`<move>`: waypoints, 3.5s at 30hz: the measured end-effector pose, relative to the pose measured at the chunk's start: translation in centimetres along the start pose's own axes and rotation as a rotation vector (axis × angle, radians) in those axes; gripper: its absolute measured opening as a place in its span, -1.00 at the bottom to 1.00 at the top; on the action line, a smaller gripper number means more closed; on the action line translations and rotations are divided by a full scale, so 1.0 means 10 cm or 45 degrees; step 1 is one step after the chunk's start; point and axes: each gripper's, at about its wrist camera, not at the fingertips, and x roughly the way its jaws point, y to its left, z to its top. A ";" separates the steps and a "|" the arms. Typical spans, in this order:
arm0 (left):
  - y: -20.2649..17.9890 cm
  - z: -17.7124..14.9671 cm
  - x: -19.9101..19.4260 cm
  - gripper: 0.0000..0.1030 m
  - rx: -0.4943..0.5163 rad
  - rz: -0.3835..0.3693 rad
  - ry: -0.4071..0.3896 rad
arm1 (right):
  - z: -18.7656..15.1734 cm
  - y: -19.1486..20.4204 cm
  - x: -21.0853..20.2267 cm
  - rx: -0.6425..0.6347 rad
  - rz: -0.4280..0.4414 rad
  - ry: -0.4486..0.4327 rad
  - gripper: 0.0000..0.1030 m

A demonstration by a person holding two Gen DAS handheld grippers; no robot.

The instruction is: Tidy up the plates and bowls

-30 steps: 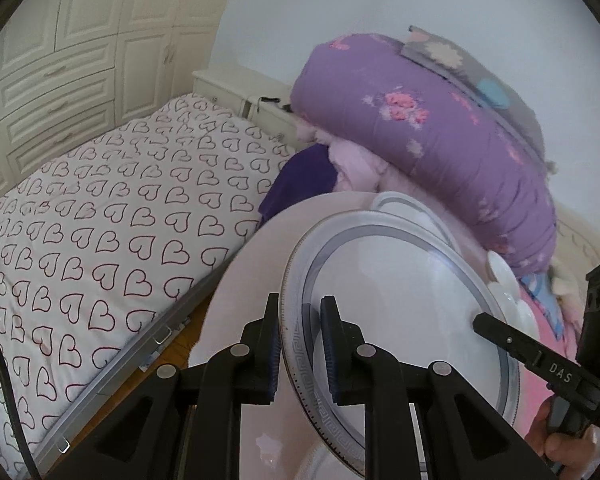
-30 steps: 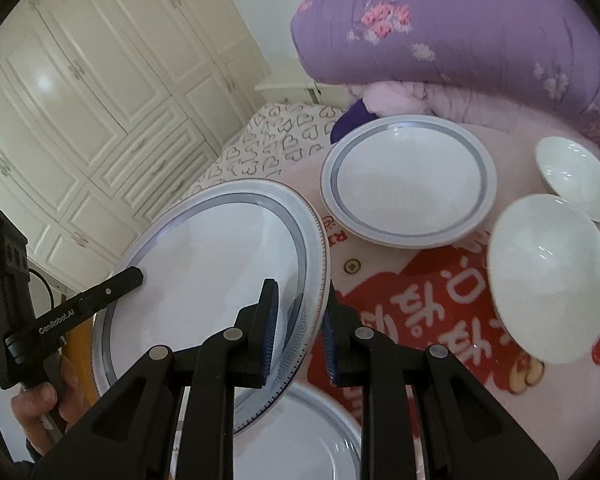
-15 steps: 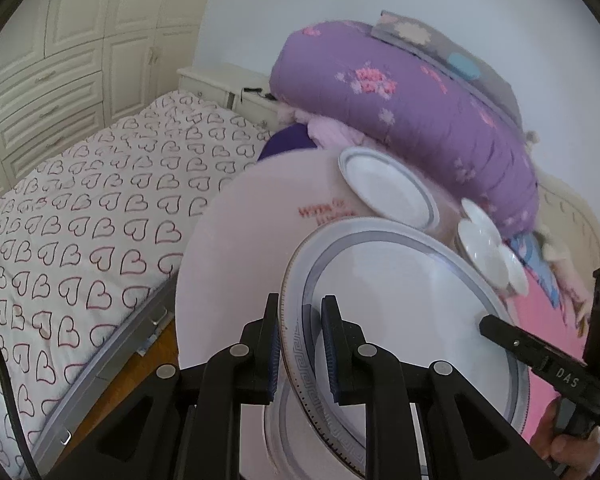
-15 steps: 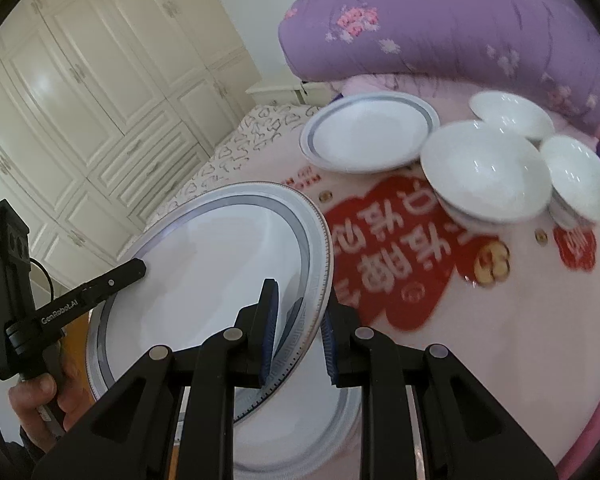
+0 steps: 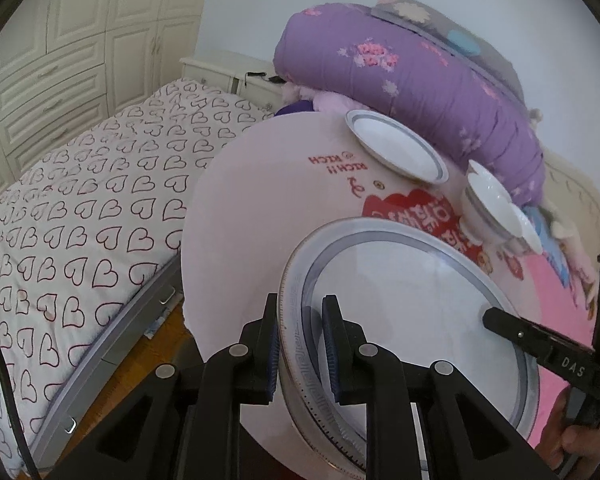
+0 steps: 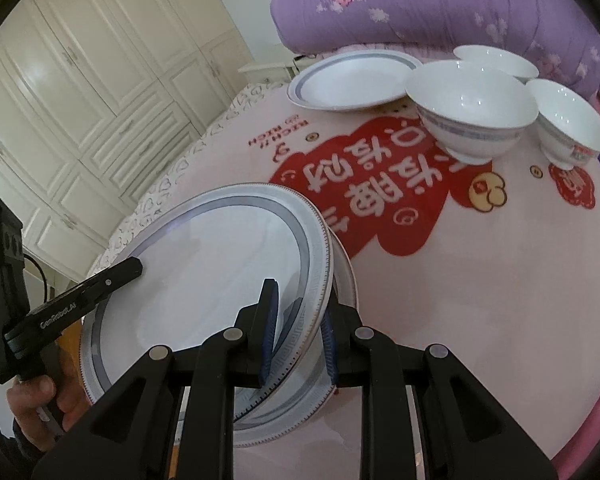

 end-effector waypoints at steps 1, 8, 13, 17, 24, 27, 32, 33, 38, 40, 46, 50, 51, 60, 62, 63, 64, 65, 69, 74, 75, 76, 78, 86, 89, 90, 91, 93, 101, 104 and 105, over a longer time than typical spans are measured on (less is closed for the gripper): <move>-0.01 -0.01 0.01 -0.69 0.005 0.003 0.001 | -0.01 0.00 0.00 -0.005 -0.007 0.002 -0.60; -0.03 -0.11 0.02 -0.68 0.025 0.015 -0.004 | -0.06 0.01 0.00 -0.028 -0.027 0.016 -0.60; -0.07 -0.16 0.04 -0.67 0.051 0.036 -0.006 | -0.08 -0.01 0.02 -0.035 -0.036 0.027 -0.60; -0.11 -0.22 0.05 -0.65 0.077 0.061 -0.019 | -0.10 -0.01 0.03 -0.057 -0.049 0.037 -0.60; -0.24 -0.38 0.13 -0.67 0.158 0.151 -0.059 | -0.11 0.09 0.06 -0.153 -0.128 0.020 -0.58; -0.30 -0.42 0.14 -0.66 0.183 0.168 -0.085 | -0.11 0.09 0.07 -0.165 -0.144 0.013 -0.56; -0.30 -0.43 0.19 -0.66 0.166 0.155 -0.084 | -0.10 0.08 0.08 -0.176 -0.139 0.009 -0.56; -0.29 -0.43 0.20 -0.67 0.165 0.153 -0.081 | -0.10 0.08 0.09 -0.175 -0.138 0.012 -0.55; -0.24 -0.39 0.26 -0.65 0.159 0.148 -0.040 | -0.09 0.15 0.10 -0.222 -0.198 0.023 -0.47; -0.22 -0.37 0.27 -0.64 0.162 0.149 -0.036 | -0.07 0.13 0.12 -0.216 -0.222 0.041 -0.39; -0.19 -0.33 0.31 -0.62 0.155 0.140 -0.024 | -0.04 0.11 0.13 -0.216 -0.207 0.051 -0.37; -0.17 -0.32 0.30 -0.36 0.145 0.139 -0.013 | -0.02 0.04 0.11 -0.153 -0.163 0.022 0.58; -0.15 -0.29 0.29 -0.05 0.136 0.133 -0.011 | -0.01 0.03 0.10 -0.138 -0.156 0.009 0.80; -0.15 -0.13 0.06 0.95 0.113 0.159 -0.103 | 0.14 -0.13 0.00 -0.037 -0.094 -0.024 1.00; -0.16 -0.09 0.03 0.97 0.102 0.174 -0.113 | 0.18 -0.15 -0.03 -0.023 -0.076 -0.032 1.00; -0.16 -0.06 0.01 0.97 0.098 0.180 -0.117 | 0.20 -0.16 -0.04 -0.020 -0.071 -0.034 1.00; -0.17 -0.04 0.00 0.97 0.097 0.180 -0.118 | 0.22 -0.16 -0.05 -0.016 -0.059 -0.037 1.00; -0.18 -0.01 -0.01 0.97 0.095 0.180 -0.115 | 0.24 -0.16 -0.06 -0.014 -0.048 -0.037 1.00; -0.19 0.19 -0.06 0.97 0.075 0.155 -0.094 | 0.37 -0.17 -0.13 -0.009 0.024 -0.041 1.00; -0.16 0.58 -0.13 0.97 0.024 0.072 -0.074 | 0.70 -0.20 -0.33 -0.024 0.110 -0.078 1.00; -0.15 0.66 -0.14 0.97 0.008 0.054 -0.067 | 0.78 -0.21 -0.37 -0.027 0.114 -0.089 1.00; -0.13 0.76 -0.14 0.97 -0.008 0.030 -0.059 | 0.88 -0.22 -0.41 -0.035 0.109 -0.103 1.00; -0.12 0.98 -0.14 0.97 -0.030 -0.005 -0.051 | 1.06 -0.24 -0.48 -0.050 0.104 -0.128 1.00; -0.20 1.75 0.03 0.97 -0.020 -0.071 -0.029 | 1.97 -0.57 -0.43 -0.026 0.034 -0.161 1.00; -0.30 2.01 0.27 0.97 -0.003 -0.062 -0.013 | 2.24 -0.72 -0.25 -0.018 0.001 -0.129 1.00; -0.33 2.10 0.37 0.97 0.004 -0.061 -0.005 | 2.31 -0.77 -0.19 -0.008 -0.010 -0.118 1.00; -0.38 2.18 0.48 0.97 0.012 -0.058 0.008 | 2.39 -0.83 -0.12 0.001 -0.015 -0.103 1.00; -0.45 2.31 0.72 0.97 0.022 -0.055 0.035 | 2.54 -0.93 0.03 0.014 -0.017 -0.070 1.00; -0.60 2.86 1.79 0.93 0.012 -0.068 0.230 | 2.93 -1.24 0.65 0.049 -0.046 0.093 1.00; -0.63 2.99 2.19 0.90 0.017 -0.060 0.297 | 3.00 -1.34 0.86 0.071 -0.059 0.149 1.00; -0.63 3.01 2.29 0.88 0.015 -0.056 0.315 | 3.00 -1.37 0.92 0.082 -0.062 0.168 1.00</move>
